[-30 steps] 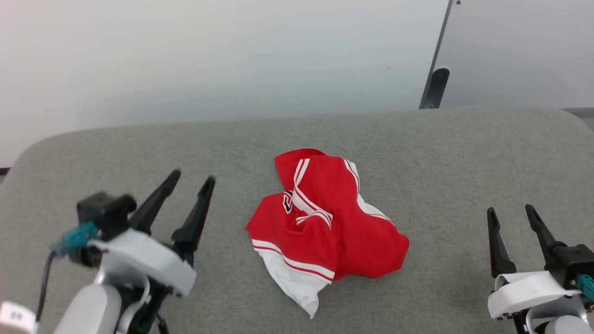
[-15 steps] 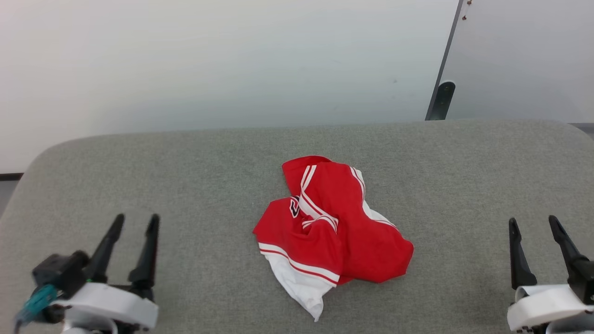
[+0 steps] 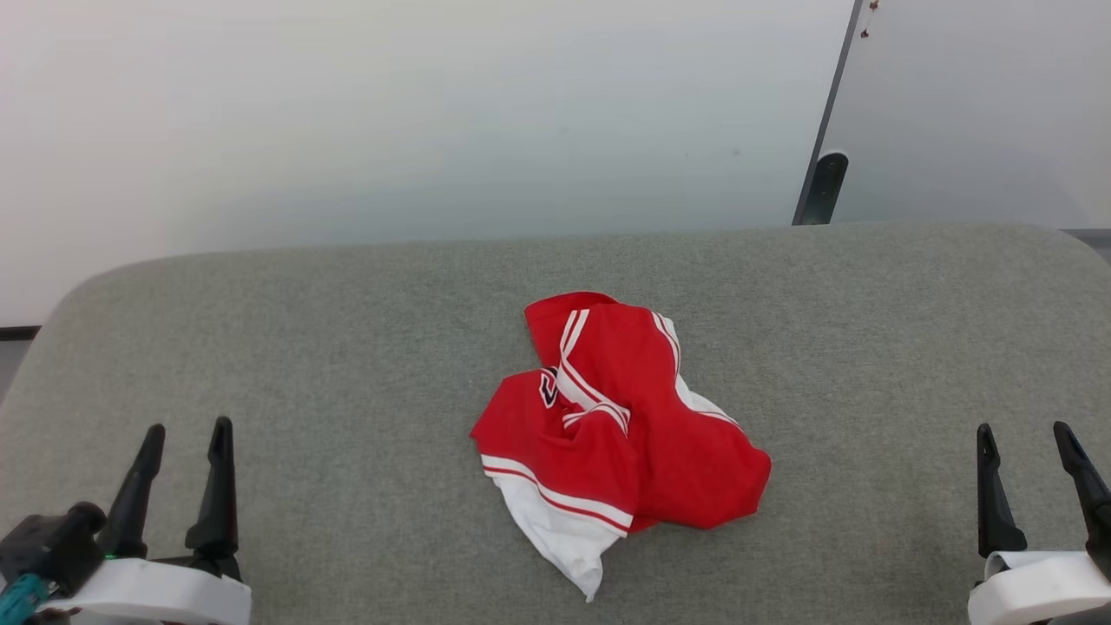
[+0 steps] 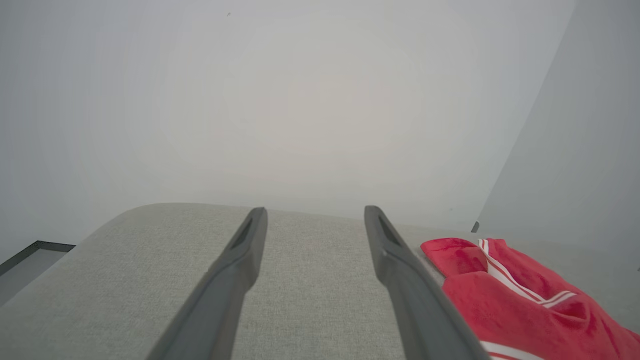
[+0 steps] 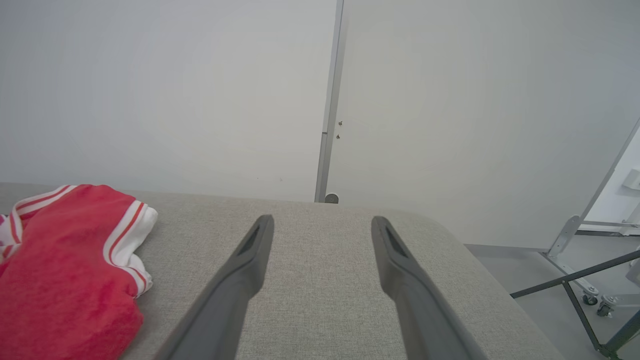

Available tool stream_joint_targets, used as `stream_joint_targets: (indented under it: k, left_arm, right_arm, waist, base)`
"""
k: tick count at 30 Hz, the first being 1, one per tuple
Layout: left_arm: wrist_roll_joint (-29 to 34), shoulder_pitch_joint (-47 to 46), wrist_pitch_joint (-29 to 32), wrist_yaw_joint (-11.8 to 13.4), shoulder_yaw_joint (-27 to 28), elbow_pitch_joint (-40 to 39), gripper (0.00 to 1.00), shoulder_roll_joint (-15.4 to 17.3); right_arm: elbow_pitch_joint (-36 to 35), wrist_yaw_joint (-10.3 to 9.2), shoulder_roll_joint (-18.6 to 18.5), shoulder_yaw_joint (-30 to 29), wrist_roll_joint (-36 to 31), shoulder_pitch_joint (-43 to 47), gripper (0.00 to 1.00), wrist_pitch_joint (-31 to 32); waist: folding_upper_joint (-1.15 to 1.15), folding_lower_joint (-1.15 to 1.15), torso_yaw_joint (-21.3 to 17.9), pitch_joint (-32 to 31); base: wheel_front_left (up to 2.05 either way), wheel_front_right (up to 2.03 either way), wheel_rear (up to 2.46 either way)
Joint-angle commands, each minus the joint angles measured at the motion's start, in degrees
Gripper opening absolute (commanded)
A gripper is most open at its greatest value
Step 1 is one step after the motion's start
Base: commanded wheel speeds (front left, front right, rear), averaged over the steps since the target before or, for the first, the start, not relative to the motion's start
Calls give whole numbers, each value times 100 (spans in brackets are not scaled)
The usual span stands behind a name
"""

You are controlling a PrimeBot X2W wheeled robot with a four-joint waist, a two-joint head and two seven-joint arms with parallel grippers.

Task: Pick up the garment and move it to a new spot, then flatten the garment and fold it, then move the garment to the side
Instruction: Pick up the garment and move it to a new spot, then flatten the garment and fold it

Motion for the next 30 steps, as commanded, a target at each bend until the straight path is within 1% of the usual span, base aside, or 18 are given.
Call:
stream_joint_targets:
  k: [1, 8, 12, 14, 16, 19, 22, 25, 27, 30]
  left_arm:
    - [71, 79, -24, -24, 44, -17, 100, -36]
    - [157, 117, -24, -37, 178, -52, 100, -160]
    - [143, 139, -25, -42, 163, -26, 100, -193]
    - [8, 106, 12, -45, 84, 24, 100, -232]
    - [-119, 7, 212, -46, 11, 31, 100, -214]
    - [-405, -176, 950, 9, -108, -95, 100, -224]
    - [-672, -419, 2093, 183, -293, -400, 100, -158]
    - [-945, -690, 3319, 461, -491, -824, 100, -85]
    - [-1097, -891, 4190, 730, -620, -1162, 100, -9]
    - [-1432, -1158, 5440, 1178, -834, -1653, 100, -25]
  right_arm:
    - [-26, 0, 19, -5, -29, 105, 100, -5]
    - [-63, 0, 40, 10, -58, 90, 100, -5]
    - [-76, 0, 48, 17, -38, 71, 100, -5]
    - [-79, 0, 44, 27, -42, 51, 100, -5]
    - [-80, 0, 43, 41, -53, 19, 100, -5]
    - [-69, 0, 24, 49, -59, -39, 100, -5]
    - [-29, 0, -14, 70, -47, -122, 100, -5]
    - [-10, 0, -52, 73, -25, -205, 100, -5]
    - [-17, 0, -48, 62, -27, -274, 100, -5]
    - [-26, 0, -32, 27, -11, -386, 100, -5]
  waist:
    - [0, 0, 1, 8]
    - [0, 0, 13, 47]
    - [0, 0, 16, 73]
    - [0, 0, 14, 97]
    - [0, 0, 12, 127]
    - [0, 0, -8, 195]
    - [0, 0, -41, 301]
    - [0, 0, -109, 419]
    - [0, 0, -170, 510]
    - [0, 0, -281, 647]
  base:
    - [0, 0, 0]
    - [0, 0, 0]
    - [0, 0, 0]
    - [0, 0, 0]
    - [0, 0, 0]
    - [0, 0, 0]
    - [0, 0, 0]
    - [0, 0, 0]
    - [0, 0, 0]
    - [0, 0, 0]
